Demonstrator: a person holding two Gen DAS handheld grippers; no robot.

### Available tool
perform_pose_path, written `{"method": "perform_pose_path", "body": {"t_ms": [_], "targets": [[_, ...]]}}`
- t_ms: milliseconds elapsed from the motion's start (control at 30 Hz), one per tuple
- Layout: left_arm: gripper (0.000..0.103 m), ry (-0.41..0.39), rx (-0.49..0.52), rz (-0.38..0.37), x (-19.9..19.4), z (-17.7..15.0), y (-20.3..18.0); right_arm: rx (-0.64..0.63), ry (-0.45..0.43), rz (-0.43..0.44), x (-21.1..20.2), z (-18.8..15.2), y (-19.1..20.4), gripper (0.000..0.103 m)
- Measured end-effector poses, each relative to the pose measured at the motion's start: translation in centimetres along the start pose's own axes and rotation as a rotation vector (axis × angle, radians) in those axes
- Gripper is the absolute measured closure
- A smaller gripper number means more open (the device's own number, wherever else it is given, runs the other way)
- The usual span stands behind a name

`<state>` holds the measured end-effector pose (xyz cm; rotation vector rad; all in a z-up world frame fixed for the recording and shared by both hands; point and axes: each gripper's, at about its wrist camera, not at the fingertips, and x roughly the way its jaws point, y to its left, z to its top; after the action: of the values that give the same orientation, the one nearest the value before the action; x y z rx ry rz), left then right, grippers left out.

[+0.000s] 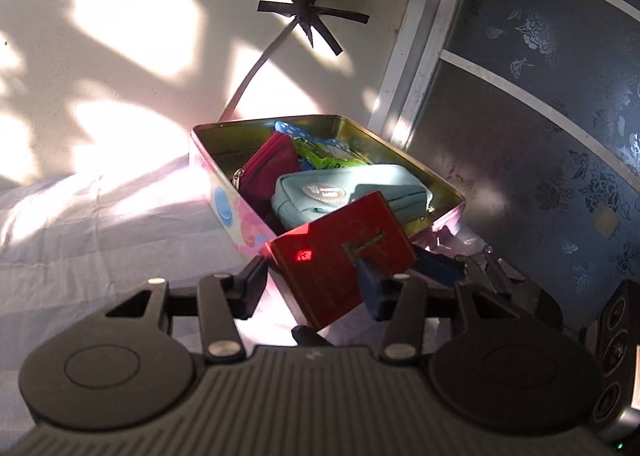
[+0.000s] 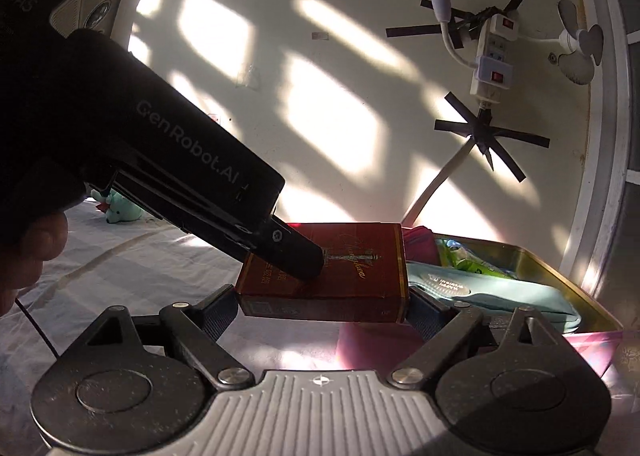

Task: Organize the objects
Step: 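Carry the red box over the pink tin and lower it inside, then open the right gripper and withdraw it from the tin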

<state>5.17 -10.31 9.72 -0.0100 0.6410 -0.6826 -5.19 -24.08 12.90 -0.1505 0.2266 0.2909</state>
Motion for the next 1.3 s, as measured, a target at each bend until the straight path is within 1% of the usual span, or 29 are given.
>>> {"method": "perform_pose_path", "body": {"t_ms": [100, 233, 267, 367, 400, 467, 600, 767, 933, 1100, 1300], "targets": [[0.05, -0.012, 0.04, -0.006, 2.6, 1.5, -1.1, 0.018, -0.003, -0.044, 1.6, 0.5, -2.4, 0.014], [0.05, 0.014, 0.033, -0.009, 5.6, 2.5, -1.7, 0.051, 0.02, -0.071, 3.8, -0.2, -4.7, 0.014], [0.048, 0.016, 0.038, 0.001, 6.2, 2.5, -1.8, 0.057, 0.028, -0.073, 4.2, -0.5, -5.0, 0.014], [0.048, 0.042, 0.06, 0.081, 7.8, 2.2, -1.8, 0.07, 0.065, -0.084, 5.1, -1.2, -5.4, 0.011], [0.048, 0.053, 0.05, 0.08, 7.9, 2.1, -1.6, 0.08, 0.064, -0.085, 5.1, -1.3, -5.5, 0.009], [0.047, 0.061, 0.033, 0.066, 7.8, 1.8, -1.1, 0.102, 0.048, -0.084, 4.5, -1.5, -5.5, 0.008], [0.046, 0.042, 0.043, 0.124, 6.9, 1.6, -1.1, 0.132, 0.018, -0.11, 3.4, -1.5, -5.3, 0.008], [0.043, -0.001, 0.065, 0.199, 4.7, 0.9, -1.6, 0.196, 0.026, -0.12, 1.9, -1.7, -5.2, 0.008], [0.042, -0.024, 0.078, 0.243, 2.6, -0.3, -1.9, 0.238, 0.025, -0.132, 0.0, -1.7, -4.5, 0.008], [0.041, -0.047, 0.098, 0.305, 0.9, -1.8, -1.4, 0.23, 0.024, -0.145, -1.3, -1.6, -3.4, 0.008], [0.04, -0.055, 0.088, 0.39, -0.7, -3.7, 0.4, 0.229, 0.018, -0.136, -2.0, -1.1, -2.0, 0.01]]}}
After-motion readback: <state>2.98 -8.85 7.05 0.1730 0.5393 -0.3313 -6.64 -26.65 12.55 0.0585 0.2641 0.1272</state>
